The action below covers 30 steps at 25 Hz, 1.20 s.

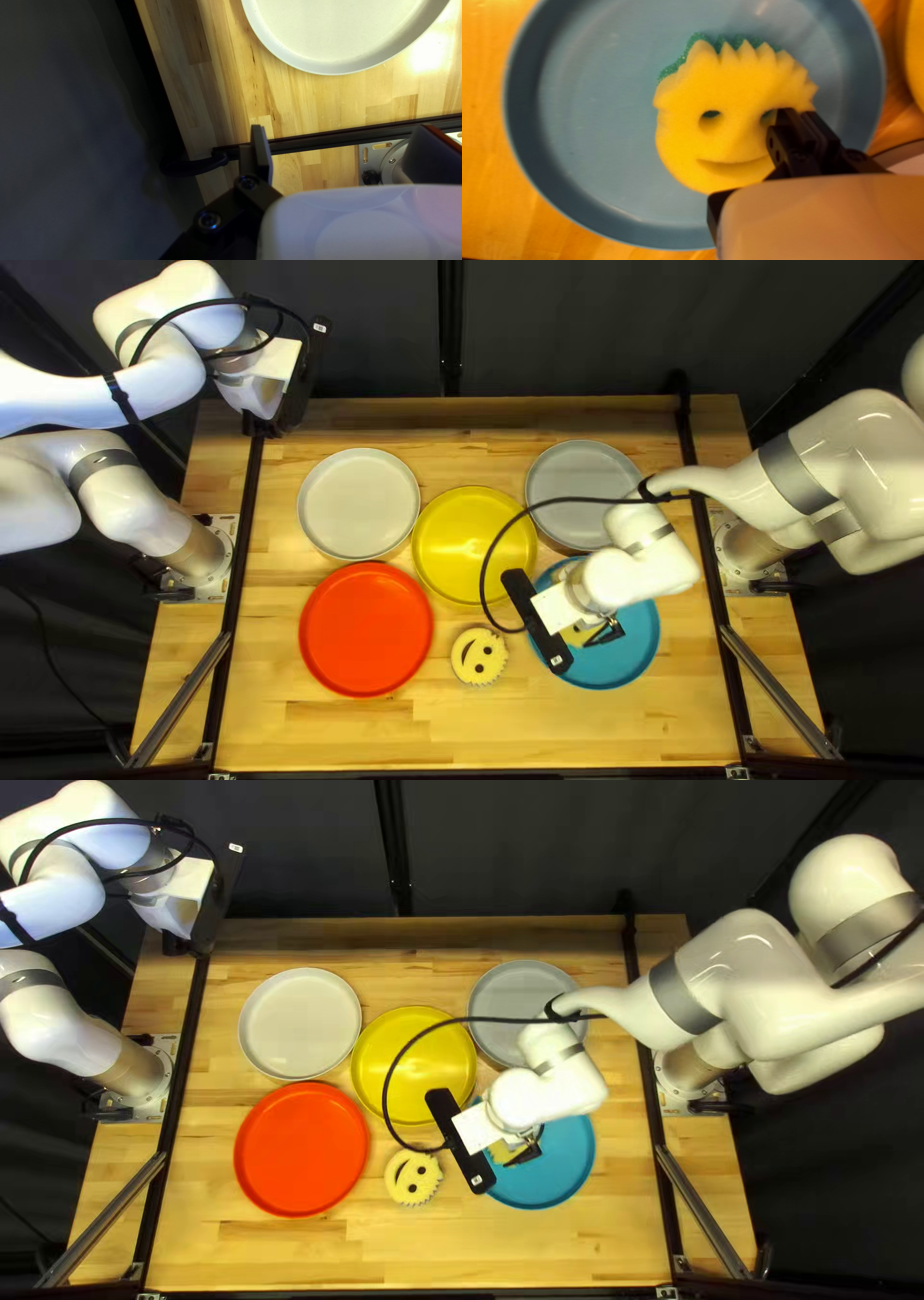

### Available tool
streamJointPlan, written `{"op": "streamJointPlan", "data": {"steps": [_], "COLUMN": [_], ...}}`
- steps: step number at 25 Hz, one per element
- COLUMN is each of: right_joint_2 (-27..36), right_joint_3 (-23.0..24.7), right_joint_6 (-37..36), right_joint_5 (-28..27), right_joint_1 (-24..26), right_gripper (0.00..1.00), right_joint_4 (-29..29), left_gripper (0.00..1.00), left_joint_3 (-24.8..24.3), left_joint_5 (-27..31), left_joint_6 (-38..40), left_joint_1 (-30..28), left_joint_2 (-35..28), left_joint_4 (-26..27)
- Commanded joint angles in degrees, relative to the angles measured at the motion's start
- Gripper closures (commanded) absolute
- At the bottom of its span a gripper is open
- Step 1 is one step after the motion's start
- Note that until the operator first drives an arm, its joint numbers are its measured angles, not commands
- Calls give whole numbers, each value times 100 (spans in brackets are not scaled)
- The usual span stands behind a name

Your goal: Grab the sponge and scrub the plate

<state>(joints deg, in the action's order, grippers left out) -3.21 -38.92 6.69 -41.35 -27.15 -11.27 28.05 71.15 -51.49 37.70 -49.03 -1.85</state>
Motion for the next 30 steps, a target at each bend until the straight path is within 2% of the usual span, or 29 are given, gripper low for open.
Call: {"op": "streamJointPlan", "data": {"steps": [1, 4, 15, 18, 22, 30], "right_joint_2": [-27, 71, 363, 406, 450, 151], "right_joint_3": [-65, 18, 379, 423, 419, 108], "right_joint_6": [210, 172, -482, -469, -227, 537], "right_joint_5": [-85, -88, 174, 188, 109, -125], "right_joint_1": [-177, -70, 973, 1103, 938, 11], "right_gripper": [100, 100, 100, 100, 100, 100], "right_joint_4": [-61, -123, -375, -450, -496, -516], "left_gripper": [0, 0, 0, 0, 0, 0], "left_joint_3": [0, 0, 0, 0, 0, 0], "left_joint_5": [0, 0, 0, 0, 0, 0], "left_joint_6": [0, 0, 0, 0, 0, 0], "left_joint_1": [0, 0, 0, 0, 0, 0], "left_joint_2": [0, 0, 0, 0, 0, 0], "left_joint_4": [0, 0, 0, 0, 0, 0]}}
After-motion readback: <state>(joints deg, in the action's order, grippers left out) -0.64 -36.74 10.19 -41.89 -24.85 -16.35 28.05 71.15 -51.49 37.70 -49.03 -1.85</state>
